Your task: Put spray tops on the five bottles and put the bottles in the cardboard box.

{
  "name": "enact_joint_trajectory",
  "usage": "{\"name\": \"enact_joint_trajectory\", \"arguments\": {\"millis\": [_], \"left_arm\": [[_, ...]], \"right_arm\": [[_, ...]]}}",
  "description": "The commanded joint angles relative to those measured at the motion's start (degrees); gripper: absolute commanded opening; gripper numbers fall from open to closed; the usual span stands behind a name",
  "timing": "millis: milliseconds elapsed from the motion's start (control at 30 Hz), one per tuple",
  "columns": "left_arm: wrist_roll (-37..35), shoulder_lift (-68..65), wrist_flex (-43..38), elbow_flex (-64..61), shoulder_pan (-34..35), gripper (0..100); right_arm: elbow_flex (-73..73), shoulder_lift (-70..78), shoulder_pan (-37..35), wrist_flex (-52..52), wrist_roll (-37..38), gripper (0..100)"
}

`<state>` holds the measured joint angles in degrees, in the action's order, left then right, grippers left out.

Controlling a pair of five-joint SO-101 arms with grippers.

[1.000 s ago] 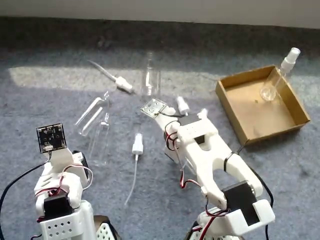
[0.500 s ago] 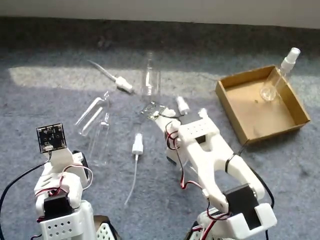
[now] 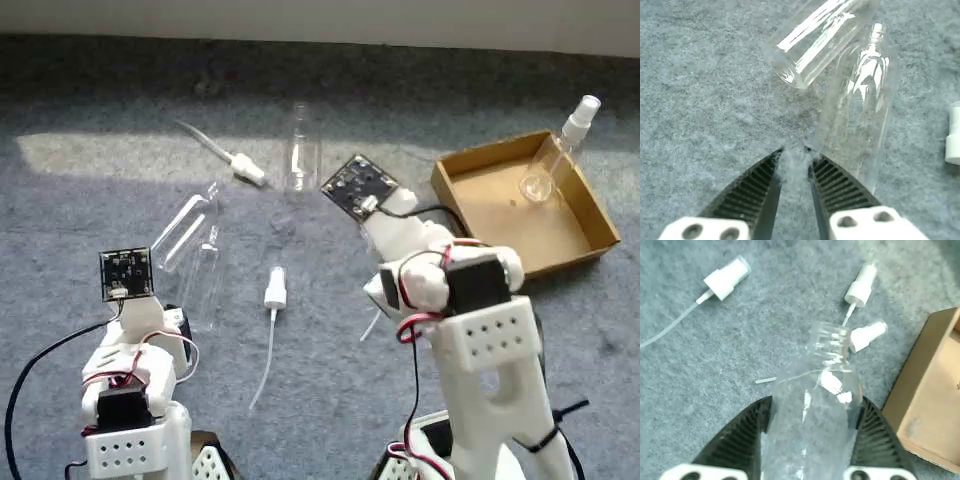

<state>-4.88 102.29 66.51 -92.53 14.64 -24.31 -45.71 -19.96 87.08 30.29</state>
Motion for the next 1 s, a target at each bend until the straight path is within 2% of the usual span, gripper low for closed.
{"name": "enact_joint_trajectory", "arguments": {"millis": [0, 200, 567, 733, 967], "left_arm": [[0.53, -0.22, -1.14, 0.04, -3.38, 2], [0.44, -0.22, -0.79, 0.57, -3.74, 2], [0.35, -0.22, -0.62, 7.43, -3.82, 2], [0.35, -0.31, -0.70, 8.75, -3.82, 2], [0.26, -1.01, -0.62, 14.81, -10.15, 1]], "right_arm": [[2.95, -10.33, 1.01, 0.66, -6.95, 11.2], [-3.82, -20.97, 0.92, 0.40, -10.64, 11.2], [-15.69, -39.52, 1.01, -0.40, -10.55, 11.2], [-25.10, -45.05, 1.01, -8.75, -10.55, 11.2], [-36.70, -46.46, 1.10, -20.35, -10.73, 11.2]]}}
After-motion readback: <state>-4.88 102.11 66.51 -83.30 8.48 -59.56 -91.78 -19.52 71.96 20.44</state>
